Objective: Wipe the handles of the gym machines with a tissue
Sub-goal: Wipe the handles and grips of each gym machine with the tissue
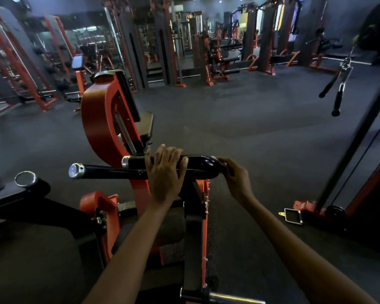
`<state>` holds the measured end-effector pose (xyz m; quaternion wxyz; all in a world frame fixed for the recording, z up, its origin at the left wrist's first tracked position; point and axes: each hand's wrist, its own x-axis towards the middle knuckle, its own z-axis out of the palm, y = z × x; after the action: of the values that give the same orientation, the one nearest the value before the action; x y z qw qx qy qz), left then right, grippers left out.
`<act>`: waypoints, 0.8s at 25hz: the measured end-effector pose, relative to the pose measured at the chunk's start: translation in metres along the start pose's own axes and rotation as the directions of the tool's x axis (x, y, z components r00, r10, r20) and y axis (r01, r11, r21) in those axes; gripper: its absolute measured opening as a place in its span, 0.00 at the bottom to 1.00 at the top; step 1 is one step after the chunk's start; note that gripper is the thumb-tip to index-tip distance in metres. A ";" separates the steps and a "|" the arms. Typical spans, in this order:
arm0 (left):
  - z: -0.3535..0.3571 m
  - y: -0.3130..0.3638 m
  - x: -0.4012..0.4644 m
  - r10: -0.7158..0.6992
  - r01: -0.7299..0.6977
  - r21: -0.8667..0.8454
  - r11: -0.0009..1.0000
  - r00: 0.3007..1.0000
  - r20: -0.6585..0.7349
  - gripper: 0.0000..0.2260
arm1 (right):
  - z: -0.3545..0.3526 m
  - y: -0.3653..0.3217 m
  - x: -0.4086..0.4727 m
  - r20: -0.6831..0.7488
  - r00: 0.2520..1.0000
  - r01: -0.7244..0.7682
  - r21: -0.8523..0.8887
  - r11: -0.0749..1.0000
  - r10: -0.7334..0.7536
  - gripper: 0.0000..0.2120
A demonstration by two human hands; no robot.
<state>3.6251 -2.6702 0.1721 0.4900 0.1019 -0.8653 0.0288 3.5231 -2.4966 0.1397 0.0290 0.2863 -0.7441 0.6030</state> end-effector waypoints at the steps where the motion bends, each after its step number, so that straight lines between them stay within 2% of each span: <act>1: 0.002 -0.003 -0.002 0.006 -0.006 0.006 1.000 1.000 -0.009 0.21 | 0.002 0.009 -0.006 -0.015 1.000 -0.023 0.020 1.000 0.023 0.15; 3: 0.007 -0.006 -0.005 0.038 -0.038 0.004 0.999 0.999 -0.039 0.19 | 0.008 0.029 -0.003 0.019 0.993 -0.119 0.008 0.993 0.119 0.14; 6: 0.011 -0.006 -0.006 0.044 -0.042 0.018 0.999 0.993 -0.108 0.17 | 0.016 0.038 0.030 0.202 0.933 -0.292 -0.066 0.954 0.299 0.09; 7: 0.013 -0.005 -0.006 0.030 -0.028 0.018 0.999 0.991 -0.128 0.17 | 0.017 0.038 0.036 0.249 0.915 -0.315 -0.053 0.948 0.318 0.08; 10: 0.017 -0.004 -0.006 0.013 -0.009 0.021 1.000 0.983 -0.181 0.18 | 0.012 0.053 0.026 0.250 0.926 -0.331 0.169 0.928 0.285 0.12; 12: 0.020 -0.004 -0.005 0.018 -0.013 0.024 1.000 0.980 -0.200 0.18 | 0.013 0.057 0.017 0.257 0.912 -0.383 0.263 0.885 0.318 0.11; 13: 0.021 -0.005 -0.003 0.018 -0.014 0.023 1.000 0.979 -0.202 0.18 | 0.015 0.052 0.023 0.266 0.901 -0.407 0.240 0.882 0.343 0.10; 14: 0.021 -0.005 -0.002 0.018 -0.014 0.019 1.000 0.980 -0.200 0.18 | 0.016 0.046 0.037 0.283 0.891 -0.404 0.139 0.904 0.355 0.09; 16: 0.021 -0.004 -0.004 0.014 -0.011 0.018 1.000 0.982 -0.189 0.18 | 0.017 0.029 0.063 0.407 0.863 -0.291 -0.081 0.953 0.298 0.09; 18: 0.019 -0.004 -0.007 0.006 -0.002 0.022 1.000 0.984 -0.177 0.20 | 0.011 0.019 0.077 0.506 0.825 -0.206 -0.146 0.968 0.252 0.15; 20: 0.019 -0.004 -0.009 -0.002 0.007 0.028 1.000 0.984 -0.176 0.20 | 0.000 0.023 0.082 0.515 0.827 -0.140 -0.203 0.969 0.228 0.17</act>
<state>3.6141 -2.6761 0.1545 0.5629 0.1081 -0.8180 0.0490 3.4440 -2.5265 0.1518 -0.2152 0.3662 -0.7918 0.4389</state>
